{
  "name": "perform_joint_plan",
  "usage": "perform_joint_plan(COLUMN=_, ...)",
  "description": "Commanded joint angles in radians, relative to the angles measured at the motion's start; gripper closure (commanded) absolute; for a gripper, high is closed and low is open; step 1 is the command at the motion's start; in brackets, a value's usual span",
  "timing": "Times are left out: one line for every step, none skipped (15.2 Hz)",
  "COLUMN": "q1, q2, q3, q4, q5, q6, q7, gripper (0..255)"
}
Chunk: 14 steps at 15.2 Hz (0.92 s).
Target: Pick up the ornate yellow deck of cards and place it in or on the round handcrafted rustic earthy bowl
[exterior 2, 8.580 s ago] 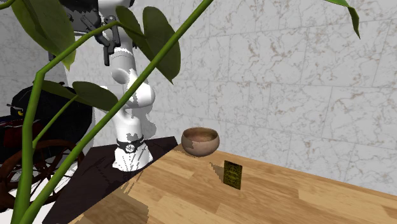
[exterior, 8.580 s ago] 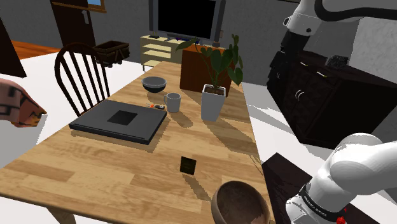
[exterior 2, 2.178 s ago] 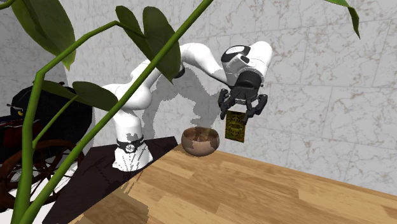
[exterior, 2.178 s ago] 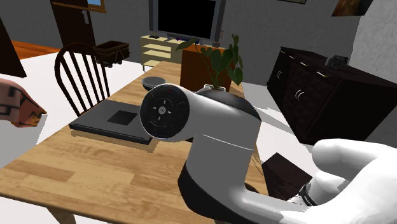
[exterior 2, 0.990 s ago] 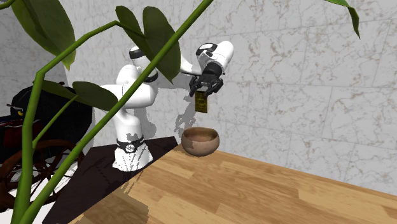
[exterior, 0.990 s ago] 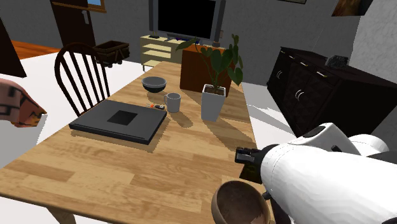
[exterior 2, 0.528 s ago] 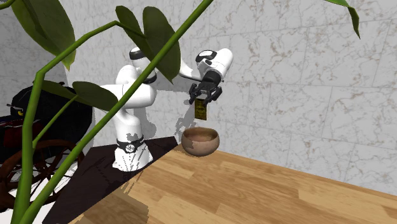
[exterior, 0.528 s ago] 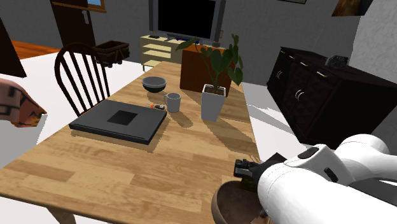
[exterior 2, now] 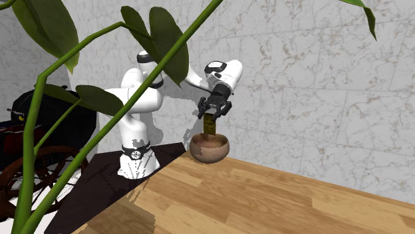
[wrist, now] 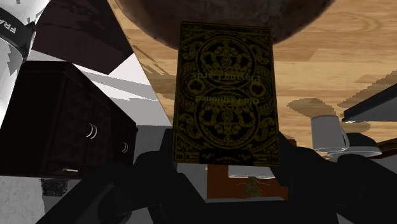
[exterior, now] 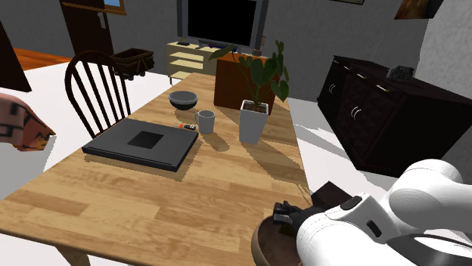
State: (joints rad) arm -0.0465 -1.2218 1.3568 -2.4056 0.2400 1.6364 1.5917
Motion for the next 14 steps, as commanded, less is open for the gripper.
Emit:
perform_joint_plan(q1=-0.001, q2=0.000, q3=0.023, q4=-0.012, q5=0.017, q6=0.016, q7=0.012, gripper=255)
perform_joint_plan(q1=-0.002, q2=0.000, q3=0.035, q4=-0.016, q5=0.025, q6=0.023, q7=0.017, gripper=255)
perform_joint_plan(q1=-0.003, q2=0.000, q3=0.046, q4=-0.021, q5=0.033, q6=0.030, q7=0.022, gripper=255)
perform_joint_plan(q1=-0.003, q2=-0.001, q3=0.048, q4=-0.022, q5=0.034, q6=0.032, q7=0.023, gripper=255)
perform_joint_plan(q1=-0.004, q2=-0.001, q3=0.048, q4=-0.021, q5=0.034, q6=0.032, q7=0.023, gripper=255)
perform_joint_plan(q1=-0.004, q2=-0.001, q3=0.048, q4=-0.021, q5=0.034, q6=0.032, q7=0.023, gripper=255)
perform_joint_plan(q1=-0.004, q2=-0.001, q3=0.048, q4=-0.021, q5=0.034, q6=0.032, q7=0.023, gripper=255)
perform_joint_plan(q1=-0.004, q2=-0.001, q3=0.048, q4=-0.021, q5=0.034, q6=0.032, q7=0.023, gripper=255)
perform_joint_plan(q1=-0.004, q2=-0.001, q3=0.048, q4=-0.021, q5=0.034, q6=0.032, q7=0.023, gripper=255)
perform_joint_plan(q1=-0.004, q2=-0.001, q3=0.048, q4=-0.021, q5=0.034, q6=0.031, q7=0.023, gripper=255)
perform_joint_plan(q1=-0.004, q2=-0.001, q3=0.048, q4=-0.021, q5=0.034, q6=0.031, q7=0.023, gripper=255)
perform_joint_plan(q1=-0.004, q2=-0.001, q3=0.048, q4=-0.021, q5=0.034, q6=0.031, q7=0.023, gripper=0)
perform_joint_plan(q1=-0.004, q2=-0.001, q3=0.048, q4=-0.021, q5=0.034, q6=0.031, q7=0.023, gripper=0)
perform_joint_plan(q1=-0.004, q2=-0.001, q3=0.048, q4=-0.021, q5=0.034, q6=0.031, q7=0.023, gripper=0)
